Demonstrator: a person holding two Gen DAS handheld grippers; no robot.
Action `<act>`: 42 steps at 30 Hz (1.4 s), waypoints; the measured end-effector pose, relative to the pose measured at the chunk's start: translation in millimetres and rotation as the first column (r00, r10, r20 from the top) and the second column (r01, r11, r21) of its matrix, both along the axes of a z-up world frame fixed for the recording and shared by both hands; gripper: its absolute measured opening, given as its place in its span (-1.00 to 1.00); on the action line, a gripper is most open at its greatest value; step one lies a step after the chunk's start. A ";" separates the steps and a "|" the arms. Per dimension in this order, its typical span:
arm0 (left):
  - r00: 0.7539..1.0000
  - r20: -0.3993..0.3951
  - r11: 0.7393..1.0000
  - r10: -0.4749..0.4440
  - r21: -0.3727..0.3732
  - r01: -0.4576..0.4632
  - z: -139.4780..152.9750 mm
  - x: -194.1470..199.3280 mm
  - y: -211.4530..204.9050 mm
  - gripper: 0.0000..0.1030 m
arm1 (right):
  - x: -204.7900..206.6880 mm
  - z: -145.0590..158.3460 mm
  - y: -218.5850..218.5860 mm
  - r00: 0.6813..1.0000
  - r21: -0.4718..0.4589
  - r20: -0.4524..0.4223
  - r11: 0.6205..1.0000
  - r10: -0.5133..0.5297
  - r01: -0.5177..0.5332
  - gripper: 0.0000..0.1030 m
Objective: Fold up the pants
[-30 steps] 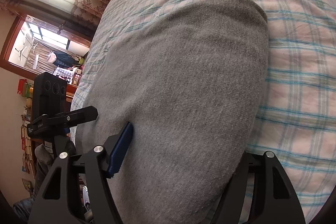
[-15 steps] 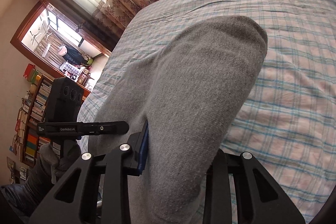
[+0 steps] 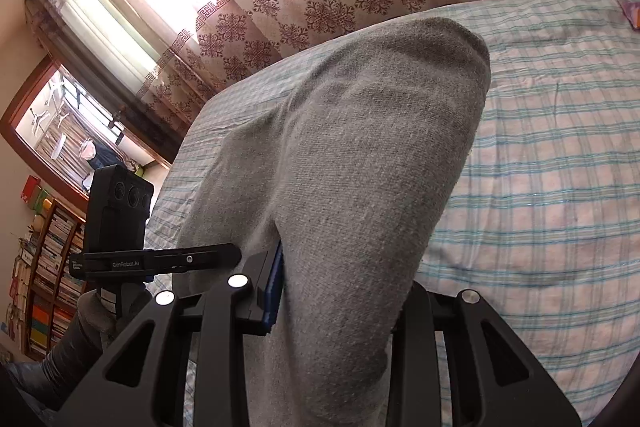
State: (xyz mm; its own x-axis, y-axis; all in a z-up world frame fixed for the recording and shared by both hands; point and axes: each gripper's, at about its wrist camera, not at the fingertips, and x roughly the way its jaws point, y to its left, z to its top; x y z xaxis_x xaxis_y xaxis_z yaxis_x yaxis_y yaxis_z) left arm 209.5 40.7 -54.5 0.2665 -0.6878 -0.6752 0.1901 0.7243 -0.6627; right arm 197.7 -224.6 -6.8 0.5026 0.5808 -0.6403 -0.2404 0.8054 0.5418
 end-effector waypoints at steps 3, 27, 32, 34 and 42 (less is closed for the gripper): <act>1.000 -0.002 1.000 -0.023 0.015 0.023 -5.9 19.1 -28.4 -0.17 | 19.1 -9.2 -24.6 1.000 -0.015 -0.009 1.000 -0.016 0.016 -0.42; 0.990 0.124 0.923 -0.072 0.384 0.019 -13.1 -8.5 -62.4 0.32 | -65.9 -17.9 -78.1 0.974 -0.352 0.098 0.909 -0.204 0.225 0.26; 0.973 0.161 0.866 -0.164 0.496 0.064 -19.5 -50.9 -71.4 0.33 | -107.7 -34.4 -53.3 0.981 -0.411 0.064 0.891 -0.184 0.194 0.26; 0.972 0.154 0.843 -0.181 0.533 0.072 -29.2 -59.3 -74.5 0.34 | -115.7 -46.5 -45.5 0.984 -0.443 0.021 0.881 -0.175 0.166 0.26; 0.980 0.160 0.841 -0.117 0.540 0.012 -46.6 -61.6 -69.0 0.48 | -117.7 -67.1 -39.9 0.980 -0.522 -0.011 0.837 -0.200 0.165 0.46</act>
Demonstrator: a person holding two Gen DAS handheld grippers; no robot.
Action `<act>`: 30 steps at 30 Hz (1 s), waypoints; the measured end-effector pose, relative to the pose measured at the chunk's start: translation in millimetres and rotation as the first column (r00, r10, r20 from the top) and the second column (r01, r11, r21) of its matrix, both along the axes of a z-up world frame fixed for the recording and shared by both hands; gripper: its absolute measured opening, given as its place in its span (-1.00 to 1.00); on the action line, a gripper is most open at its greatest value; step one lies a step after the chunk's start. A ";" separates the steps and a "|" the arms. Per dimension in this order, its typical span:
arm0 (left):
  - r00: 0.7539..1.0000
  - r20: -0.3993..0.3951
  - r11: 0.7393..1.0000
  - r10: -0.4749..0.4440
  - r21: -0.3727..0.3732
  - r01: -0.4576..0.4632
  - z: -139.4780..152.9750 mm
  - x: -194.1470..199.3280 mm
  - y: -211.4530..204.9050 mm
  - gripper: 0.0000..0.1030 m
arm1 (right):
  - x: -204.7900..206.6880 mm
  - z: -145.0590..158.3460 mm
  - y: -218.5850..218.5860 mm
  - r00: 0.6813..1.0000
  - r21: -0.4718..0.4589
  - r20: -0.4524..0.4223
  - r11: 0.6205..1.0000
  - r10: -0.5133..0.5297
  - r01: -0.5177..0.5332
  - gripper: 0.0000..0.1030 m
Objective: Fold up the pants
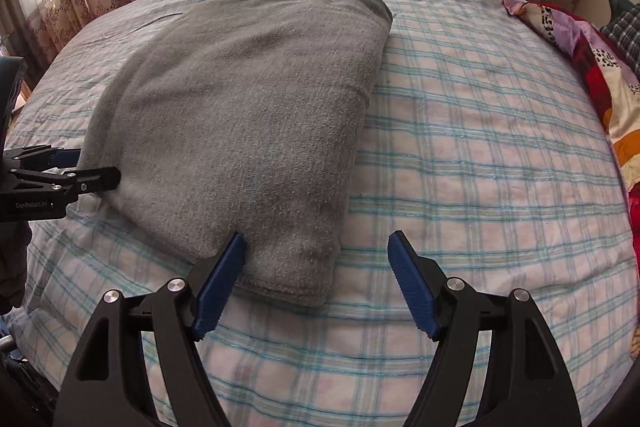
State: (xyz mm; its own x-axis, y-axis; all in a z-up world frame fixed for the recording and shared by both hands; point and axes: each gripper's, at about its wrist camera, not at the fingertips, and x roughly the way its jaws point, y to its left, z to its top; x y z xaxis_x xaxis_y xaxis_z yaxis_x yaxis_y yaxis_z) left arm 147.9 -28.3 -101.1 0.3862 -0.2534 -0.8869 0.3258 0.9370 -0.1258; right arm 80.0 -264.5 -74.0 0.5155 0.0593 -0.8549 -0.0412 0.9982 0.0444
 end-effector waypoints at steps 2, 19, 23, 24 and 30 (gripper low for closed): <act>1.000 0.021 1.000 0.015 0.011 -0.015 5.4 -7.2 0.0 0.48 | -3.2 6.3 -1.3 1.000 0.004 0.013 1.000 -0.014 0.014 0.46; 0.929 0.366 0.980 0.052 0.162 -0.118 105.7 -86.5 -41.8 0.95 | -61.4 67.7 14.0 0.954 -0.014 0.295 0.997 -0.063 0.070 0.79; 0.925 0.376 0.976 0.060 0.172 -0.133 111.5 -92.3 -49.4 0.95 | -64.7 68.5 18.9 0.945 -0.056 0.323 0.996 -0.046 0.067 0.79; 0.927 0.371 0.977 0.064 0.167 -0.135 111.5 -92.8 -49.7 0.95 | -65.1 68.4 19.6 0.945 -0.063 0.325 0.996 -0.043 0.068 0.79; 0.933 0.350 0.976 0.082 0.159 -0.146 109.9 -89.7 -48.4 0.95 | -64.0 65.1 18.8 0.947 -0.067 0.317 0.995 -0.049 0.074 0.79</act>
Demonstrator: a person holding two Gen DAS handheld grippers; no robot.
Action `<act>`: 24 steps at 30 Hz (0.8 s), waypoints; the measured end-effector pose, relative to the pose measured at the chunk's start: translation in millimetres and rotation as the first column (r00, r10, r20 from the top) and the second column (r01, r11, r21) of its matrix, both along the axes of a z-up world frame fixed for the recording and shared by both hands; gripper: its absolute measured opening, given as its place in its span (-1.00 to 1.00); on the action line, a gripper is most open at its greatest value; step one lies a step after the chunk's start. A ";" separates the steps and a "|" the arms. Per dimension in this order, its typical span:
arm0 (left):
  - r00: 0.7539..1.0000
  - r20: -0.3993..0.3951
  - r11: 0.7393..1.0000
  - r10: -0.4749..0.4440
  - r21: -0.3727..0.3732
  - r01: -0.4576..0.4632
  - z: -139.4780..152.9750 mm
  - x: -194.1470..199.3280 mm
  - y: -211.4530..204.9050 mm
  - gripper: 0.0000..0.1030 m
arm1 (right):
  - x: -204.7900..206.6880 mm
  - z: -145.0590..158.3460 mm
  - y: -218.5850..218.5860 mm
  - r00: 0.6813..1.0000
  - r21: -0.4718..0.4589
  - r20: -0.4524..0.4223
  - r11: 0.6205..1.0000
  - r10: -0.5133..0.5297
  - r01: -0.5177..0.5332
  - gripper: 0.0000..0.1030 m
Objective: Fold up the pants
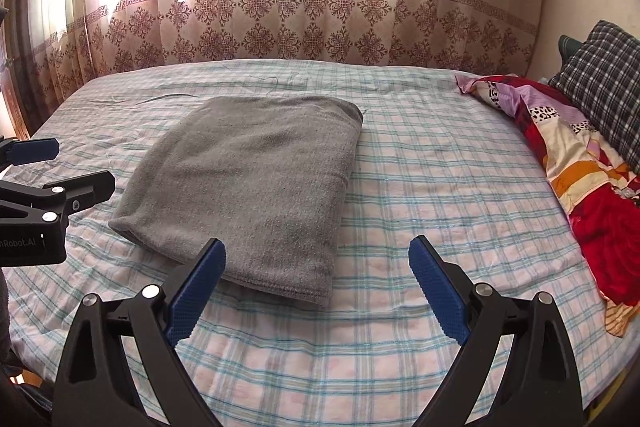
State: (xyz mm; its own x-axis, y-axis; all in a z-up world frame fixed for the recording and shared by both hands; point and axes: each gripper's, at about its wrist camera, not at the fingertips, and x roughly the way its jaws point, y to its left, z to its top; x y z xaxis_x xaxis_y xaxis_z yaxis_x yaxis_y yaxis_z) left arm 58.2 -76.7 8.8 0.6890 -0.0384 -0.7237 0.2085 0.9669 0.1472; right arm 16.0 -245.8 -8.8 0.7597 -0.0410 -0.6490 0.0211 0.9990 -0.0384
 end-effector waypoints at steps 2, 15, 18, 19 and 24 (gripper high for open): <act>1.000 -0.014 1.000 -0.004 -0.009 0.004 -1.3 1.2 0.5 0.95 | 0.6 -1.8 0.2 1.000 -0.003 -0.003 1.000 0.000 0.000 0.79; 0.998 -0.059 0.997 -0.038 -0.064 0.034 -3.6 4.0 -6.2 0.95 | 2.7 -6.5 0.5 1.000 -0.021 -0.006 1.000 -0.003 0.003 0.79; 0.998 -0.055 0.999 -0.029 -0.038 0.027 -5.6 4.9 -7.8 0.95 | 2.4 -5.7 -0.3 1.000 -0.018 -0.003 1.000 -0.007 0.007 0.79; 0.998 -0.054 0.999 -0.028 -0.030 0.027 -6.3 5.3 -8.1 0.95 | 2.5 -5.7 -0.3 1.000 -0.018 -0.002 1.000 -0.007 0.007 0.79; 0.998 -0.061 0.999 -0.032 -0.018 0.031 -8.8 5.1 -10.2 0.95 | 2.0 -5.4 -0.5 1.000 -0.017 -0.003 1.000 -0.010 0.010 0.79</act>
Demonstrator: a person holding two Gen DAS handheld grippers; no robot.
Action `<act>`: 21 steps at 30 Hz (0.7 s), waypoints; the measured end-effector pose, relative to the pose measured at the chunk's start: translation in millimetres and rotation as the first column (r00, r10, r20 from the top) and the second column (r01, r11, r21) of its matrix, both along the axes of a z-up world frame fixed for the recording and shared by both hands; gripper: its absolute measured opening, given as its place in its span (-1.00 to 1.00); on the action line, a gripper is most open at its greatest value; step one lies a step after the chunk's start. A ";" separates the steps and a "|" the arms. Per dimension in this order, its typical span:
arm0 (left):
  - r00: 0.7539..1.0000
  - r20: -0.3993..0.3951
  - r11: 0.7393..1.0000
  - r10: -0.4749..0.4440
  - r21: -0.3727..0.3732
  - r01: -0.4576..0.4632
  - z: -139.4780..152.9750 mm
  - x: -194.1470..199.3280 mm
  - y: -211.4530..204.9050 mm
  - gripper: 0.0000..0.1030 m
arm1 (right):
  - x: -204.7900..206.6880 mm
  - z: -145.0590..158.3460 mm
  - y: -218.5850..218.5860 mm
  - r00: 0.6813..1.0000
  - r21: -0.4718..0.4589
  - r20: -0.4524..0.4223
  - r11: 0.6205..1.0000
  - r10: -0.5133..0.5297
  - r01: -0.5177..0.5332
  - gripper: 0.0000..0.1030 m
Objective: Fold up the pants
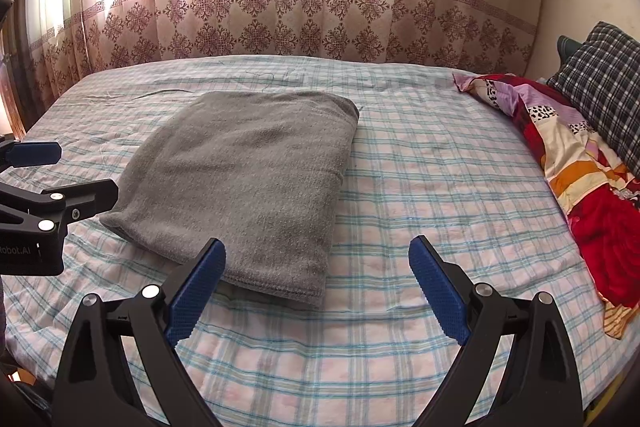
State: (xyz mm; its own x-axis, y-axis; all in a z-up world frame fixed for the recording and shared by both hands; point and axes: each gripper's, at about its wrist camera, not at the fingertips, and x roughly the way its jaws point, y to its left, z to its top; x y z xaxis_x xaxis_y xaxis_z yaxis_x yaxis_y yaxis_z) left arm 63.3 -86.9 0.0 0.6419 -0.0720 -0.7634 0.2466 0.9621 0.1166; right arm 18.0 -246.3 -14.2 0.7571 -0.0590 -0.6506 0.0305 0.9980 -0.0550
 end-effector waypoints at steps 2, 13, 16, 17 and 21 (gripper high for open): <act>1.000 0.000 1.000 -0.002 0.006 0.002 -0.8 0.0 -0.8 0.95 | 0.3 -0.2 -0.8 1.000 0.000 -0.002 1.000 -0.003 0.003 0.79; 0.999 0.040 0.999 -0.029 0.036 0.028 -2.9 -4.1 -5.2 0.95 | 3.9 -2.1 -7.9 1.000 0.011 -0.012 1.000 -0.021 0.021 0.79; 1.000 0.008 1.000 0.003 0.027 -0.003 -7.7 2.1 1.2 0.95 | 5.8 -5.0 -11.6 0.999 0.020 -0.027 0.999 -0.036 0.037 0.79; 1.000 -0.005 1.000 0.019 0.024 -0.019 -11.0 5.4 5.5 0.95 | 6.7 -6.2 -13.5 0.998 0.023 -0.034 0.999 -0.043 0.044 0.79; 0.992 -0.066 0.994 0.105 0.032 -0.103 -31.3 21.9 33.1 0.95 | 11.6 -13.5 -24.5 0.994 0.039 -0.071 0.995 -0.087 0.090 0.79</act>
